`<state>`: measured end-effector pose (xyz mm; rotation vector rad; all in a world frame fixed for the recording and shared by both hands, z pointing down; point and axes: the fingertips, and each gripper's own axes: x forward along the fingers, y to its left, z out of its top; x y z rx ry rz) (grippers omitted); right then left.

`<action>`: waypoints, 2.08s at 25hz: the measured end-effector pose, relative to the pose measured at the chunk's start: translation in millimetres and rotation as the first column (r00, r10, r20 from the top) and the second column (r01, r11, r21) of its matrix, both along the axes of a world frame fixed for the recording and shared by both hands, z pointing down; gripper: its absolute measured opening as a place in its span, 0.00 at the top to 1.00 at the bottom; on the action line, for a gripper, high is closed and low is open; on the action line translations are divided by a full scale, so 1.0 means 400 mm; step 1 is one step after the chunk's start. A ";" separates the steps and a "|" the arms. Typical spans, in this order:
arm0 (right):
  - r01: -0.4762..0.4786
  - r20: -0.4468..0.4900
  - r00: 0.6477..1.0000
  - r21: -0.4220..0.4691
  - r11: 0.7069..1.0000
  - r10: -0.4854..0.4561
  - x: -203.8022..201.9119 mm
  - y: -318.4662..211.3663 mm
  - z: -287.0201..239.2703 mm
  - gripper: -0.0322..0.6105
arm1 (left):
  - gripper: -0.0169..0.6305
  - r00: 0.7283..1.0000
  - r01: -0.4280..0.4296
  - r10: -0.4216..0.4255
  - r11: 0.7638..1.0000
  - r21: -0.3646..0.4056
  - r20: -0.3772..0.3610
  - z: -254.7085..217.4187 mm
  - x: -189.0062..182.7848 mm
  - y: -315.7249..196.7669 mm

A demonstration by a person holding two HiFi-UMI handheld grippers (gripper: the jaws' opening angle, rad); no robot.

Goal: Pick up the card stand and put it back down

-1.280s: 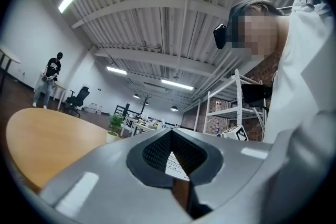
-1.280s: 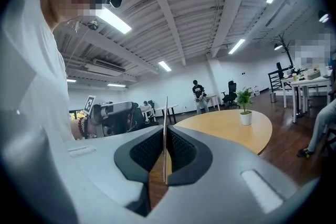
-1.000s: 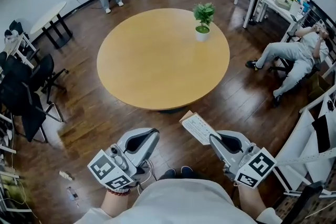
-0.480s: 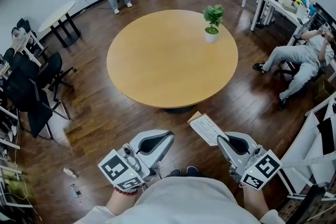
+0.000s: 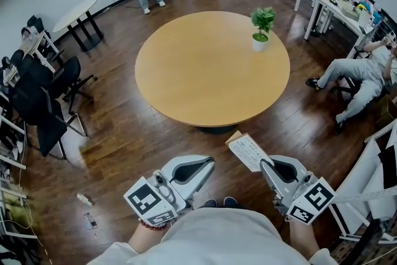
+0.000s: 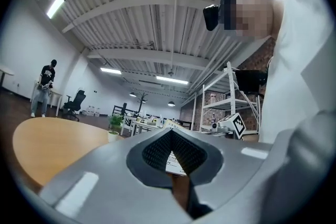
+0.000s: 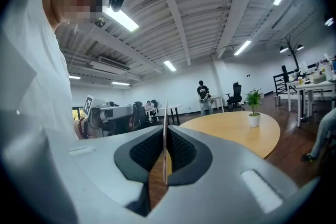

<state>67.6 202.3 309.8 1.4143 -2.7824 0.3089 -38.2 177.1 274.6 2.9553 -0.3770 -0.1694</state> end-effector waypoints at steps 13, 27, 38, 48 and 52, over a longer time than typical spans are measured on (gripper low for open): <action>-0.057 0.018 0.998 -0.041 0.998 0.058 0.003 -0.037 0.019 0.92 | 0.97 0.995 0.103 -0.103 0.993 -0.055 0.005 0.046 -0.105 -0.087; -0.030 -0.009 1.000 -0.100 0.995 0.029 -0.123 -0.193 0.111 0.92 | 0.97 0.990 0.141 -0.140 0.982 -0.126 0.020 0.153 -0.261 -0.238; 0.004 -0.022 1.000 -0.079 0.997 -0.005 -0.049 -0.476 0.181 0.92 | 0.97 0.981 0.192 -0.192 0.976 -0.102 0.012 0.175 -0.217 -0.432; 0.019 -0.029 0.999 -0.179 0.984 -0.024 0.145 -0.805 0.252 0.92 | 0.97 0.958 0.286 -0.284 0.954 -0.090 0.037 0.102 -0.080 -0.685; -0.027 -0.052 0.999 -0.231 0.972 0.015 0.319 -0.962 0.222 0.92 | 0.97 0.966 0.259 -0.255 0.959 -0.116 0.047 0.042 0.071 -0.816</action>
